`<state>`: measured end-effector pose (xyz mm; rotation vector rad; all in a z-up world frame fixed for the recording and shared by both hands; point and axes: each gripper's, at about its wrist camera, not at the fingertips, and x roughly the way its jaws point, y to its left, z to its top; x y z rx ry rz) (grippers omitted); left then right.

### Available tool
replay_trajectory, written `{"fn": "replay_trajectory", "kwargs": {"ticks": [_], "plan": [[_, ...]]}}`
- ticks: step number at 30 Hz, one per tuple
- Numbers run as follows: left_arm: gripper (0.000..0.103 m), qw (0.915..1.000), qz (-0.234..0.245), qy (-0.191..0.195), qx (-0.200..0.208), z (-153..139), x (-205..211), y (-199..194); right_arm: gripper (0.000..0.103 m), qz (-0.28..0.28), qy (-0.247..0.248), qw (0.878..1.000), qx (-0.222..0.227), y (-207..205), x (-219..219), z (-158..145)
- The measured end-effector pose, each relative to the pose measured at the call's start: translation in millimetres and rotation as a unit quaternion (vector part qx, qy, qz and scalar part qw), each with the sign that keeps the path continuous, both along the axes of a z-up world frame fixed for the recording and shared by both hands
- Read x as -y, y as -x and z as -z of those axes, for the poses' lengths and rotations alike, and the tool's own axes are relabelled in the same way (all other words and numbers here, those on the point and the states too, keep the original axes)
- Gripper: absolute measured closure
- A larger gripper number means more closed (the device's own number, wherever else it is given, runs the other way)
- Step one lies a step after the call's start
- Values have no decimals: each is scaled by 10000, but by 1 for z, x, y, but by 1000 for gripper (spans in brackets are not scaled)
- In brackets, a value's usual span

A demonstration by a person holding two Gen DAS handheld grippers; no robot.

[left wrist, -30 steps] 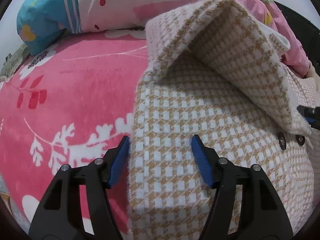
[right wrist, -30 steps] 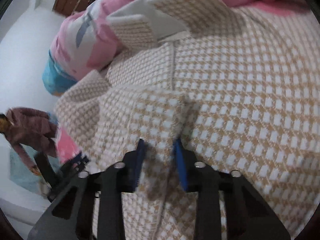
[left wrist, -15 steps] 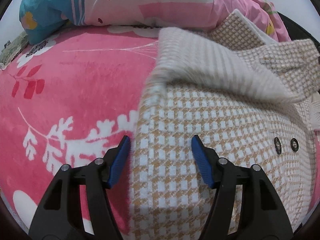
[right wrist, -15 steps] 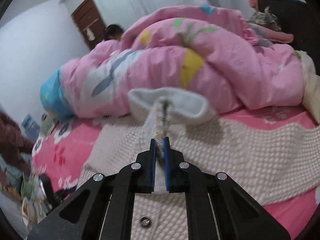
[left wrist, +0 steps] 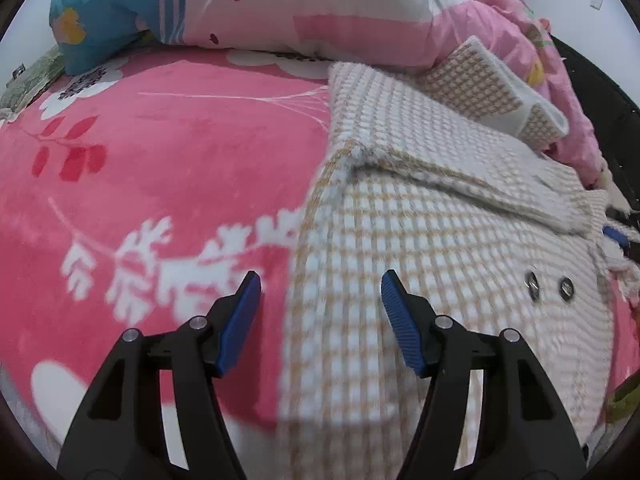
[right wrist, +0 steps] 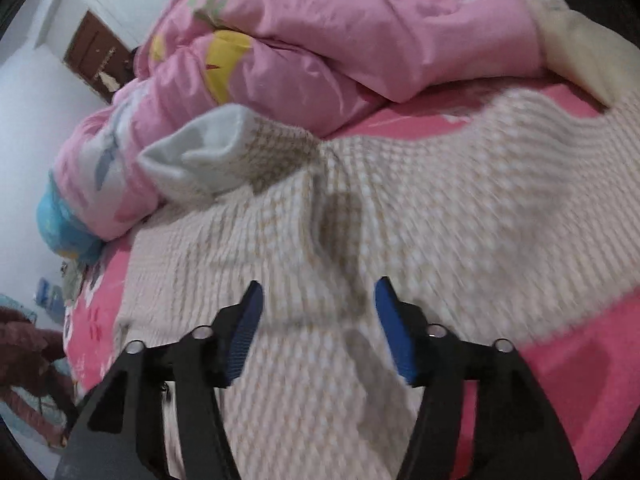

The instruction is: Fold large clothes

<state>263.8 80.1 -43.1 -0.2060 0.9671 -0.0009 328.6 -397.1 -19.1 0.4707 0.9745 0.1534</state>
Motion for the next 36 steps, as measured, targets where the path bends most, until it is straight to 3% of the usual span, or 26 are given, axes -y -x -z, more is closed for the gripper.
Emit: {"fn": "replay_trajectory", "kwargs": {"ticks": [6,13,18,20,27,30,33,35,36], "plan": [[43,9994,92,98,-315,-6,-4,57,38,41,-710,9972,-222,134,31,24],[44,9975,65,485,-510,16,-11,115,38,-177,-1931,9799,-478,220,15,85],[51,9958,77,842,-361,21,-15,148,40,-372,-2064,9767,-446,256,-10,90],[54,9945,51,966,-392,29,-18,158,48,-328,-2121,9754,-495,268,-13,97],[57,9902,-184,1317,-431,42,-20,173,63,-112,-2903,9552,-572,284,-15,131],[57,9890,-164,1396,-460,46,-15,179,63,-173,-2806,9578,-605,295,-22,133],[57,9865,-257,1546,-478,55,-17,184,72,-127,-2669,9612,-686,294,-28,144],[61,9882,-315,1445,-404,54,-14,185,79,-67,-2521,9653,-681,293,-33,148],[69,9903,-307,1311,-351,51,-11,186,80,-91,-2344,9701,-623,295,-35,144]]}}
